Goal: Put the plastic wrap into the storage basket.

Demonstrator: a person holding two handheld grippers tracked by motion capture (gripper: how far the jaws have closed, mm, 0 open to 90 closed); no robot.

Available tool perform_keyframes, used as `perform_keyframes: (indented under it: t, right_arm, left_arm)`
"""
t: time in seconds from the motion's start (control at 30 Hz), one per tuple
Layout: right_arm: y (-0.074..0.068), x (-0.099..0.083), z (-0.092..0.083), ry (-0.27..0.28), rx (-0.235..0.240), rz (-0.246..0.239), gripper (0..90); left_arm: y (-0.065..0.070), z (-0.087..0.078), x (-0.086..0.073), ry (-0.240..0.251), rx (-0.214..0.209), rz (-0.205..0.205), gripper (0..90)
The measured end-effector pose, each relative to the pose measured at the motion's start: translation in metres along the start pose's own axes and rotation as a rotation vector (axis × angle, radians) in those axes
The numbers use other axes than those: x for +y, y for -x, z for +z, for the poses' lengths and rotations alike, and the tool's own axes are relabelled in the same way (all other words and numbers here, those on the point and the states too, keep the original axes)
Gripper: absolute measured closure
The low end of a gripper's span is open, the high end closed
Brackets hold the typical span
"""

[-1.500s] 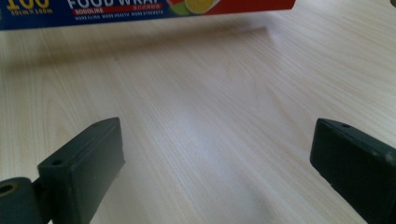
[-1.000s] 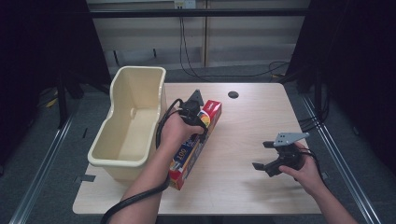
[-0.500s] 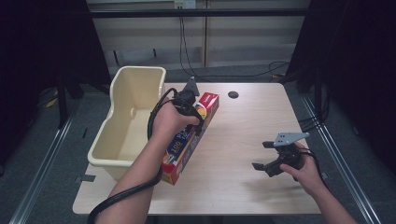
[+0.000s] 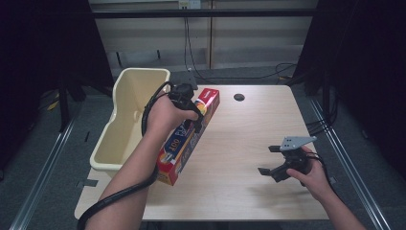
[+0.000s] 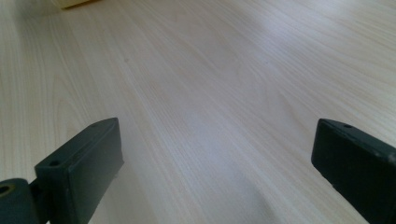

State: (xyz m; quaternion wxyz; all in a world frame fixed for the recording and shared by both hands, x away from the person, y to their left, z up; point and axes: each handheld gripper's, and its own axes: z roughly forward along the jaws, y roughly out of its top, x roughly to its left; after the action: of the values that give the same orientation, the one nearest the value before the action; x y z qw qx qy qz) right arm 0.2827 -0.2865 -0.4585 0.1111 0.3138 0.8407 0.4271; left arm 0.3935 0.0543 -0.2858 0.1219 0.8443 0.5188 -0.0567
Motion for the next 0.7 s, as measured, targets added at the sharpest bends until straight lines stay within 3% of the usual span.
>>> perform_keyframes:
  t: [0.7]
  right_arm:
    - [-0.002, 0.001, 0.001, -0.008, 0.014, -0.014, 2.0]
  left_arm:
    - [-0.015, -0.039, -0.003, 0.033, -0.004, -0.047, 41.4]
